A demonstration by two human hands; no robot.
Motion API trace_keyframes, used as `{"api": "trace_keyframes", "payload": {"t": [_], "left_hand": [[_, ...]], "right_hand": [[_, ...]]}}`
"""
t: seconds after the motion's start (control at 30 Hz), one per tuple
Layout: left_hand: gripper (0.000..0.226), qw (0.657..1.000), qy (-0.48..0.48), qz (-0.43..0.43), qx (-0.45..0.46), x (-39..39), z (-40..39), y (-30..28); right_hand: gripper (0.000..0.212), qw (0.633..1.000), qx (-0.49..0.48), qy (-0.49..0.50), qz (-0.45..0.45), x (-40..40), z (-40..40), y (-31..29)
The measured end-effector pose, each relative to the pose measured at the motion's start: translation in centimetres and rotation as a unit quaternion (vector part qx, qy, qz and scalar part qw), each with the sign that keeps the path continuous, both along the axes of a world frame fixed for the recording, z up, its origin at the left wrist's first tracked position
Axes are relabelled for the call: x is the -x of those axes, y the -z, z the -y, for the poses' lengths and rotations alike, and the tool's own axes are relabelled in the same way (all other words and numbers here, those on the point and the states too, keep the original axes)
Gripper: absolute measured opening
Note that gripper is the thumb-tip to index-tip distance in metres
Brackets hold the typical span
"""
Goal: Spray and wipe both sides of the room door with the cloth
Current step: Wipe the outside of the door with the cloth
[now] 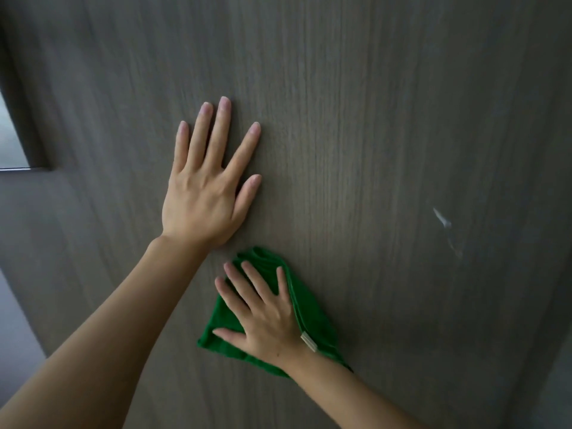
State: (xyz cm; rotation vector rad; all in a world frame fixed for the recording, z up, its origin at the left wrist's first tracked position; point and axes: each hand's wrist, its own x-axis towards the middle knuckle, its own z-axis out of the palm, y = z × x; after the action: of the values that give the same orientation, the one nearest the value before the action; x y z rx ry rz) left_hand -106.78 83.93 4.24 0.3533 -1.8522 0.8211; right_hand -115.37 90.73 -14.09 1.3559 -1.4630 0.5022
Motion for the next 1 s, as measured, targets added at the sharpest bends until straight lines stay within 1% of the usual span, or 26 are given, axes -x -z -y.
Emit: {"api": "trace_keyframes", "payload": {"t": [0.13,0.2,0.27,0.37,0.47,0.6,0.73,0.8,0.9,1.0], "left_hand": [[0.055,1.0,-0.004,-0.004,0.006,0.0,0.0,0.0],[0.055,1.0,-0.006,-0.005,0.004,0.0,-0.1,0.0],[0.055,1.0,-0.008,-0.005,0.003,0.0,-0.2,0.0],[0.056,1.0,-0.014,-0.003,0.001,0.1,-0.3,0.1],[0.056,1.0,-0.016,-0.003,0.002,0.1,-0.2,0.0],[0.057,1.0,-0.012,-0.001,0.001,0.1,-0.2,0.1],[0.056,1.0,-0.013,-0.004,-0.003,0.1,-0.3,0.1],[0.056,1.0,-0.013,-0.005,-0.007,0.1,-0.2,0.1],[0.056,1.0,-0.013,-0.004,-0.006,0.1,-0.2,0.2],[0.056,1.0,-0.012,-0.007,0.002,0.2,0.0,0.1]], "right_hand": [[0.078,0.996,-0.043,-0.026,-0.076,3.7,-2.4,0.7],[0.081,0.994,-0.037,-0.014,-0.099,6.7,-4.1,0.1],[0.083,0.995,-0.009,-0.003,-0.101,9.8,-6.1,-1.7],[0.08,0.996,0.055,0.031,-0.06,13.1,-8.5,-6.9],[0.081,0.993,0.1,0.062,0.003,13.3,-8.9,-11.5],[0.082,0.987,0.13,0.073,0.06,10.9,-7.4,-13.6],[0.082,0.983,0.136,0.069,0.101,7.6,-5.6,-13.1],[0.082,0.986,0.12,0.059,0.099,5.9,-4.4,-11.7],[0.081,0.995,0.071,0.043,0.062,3.5,-2.7,-7.9],[0.078,1.0,0.021,0.016,0.008,3.0,-2.2,-4.2]]}}
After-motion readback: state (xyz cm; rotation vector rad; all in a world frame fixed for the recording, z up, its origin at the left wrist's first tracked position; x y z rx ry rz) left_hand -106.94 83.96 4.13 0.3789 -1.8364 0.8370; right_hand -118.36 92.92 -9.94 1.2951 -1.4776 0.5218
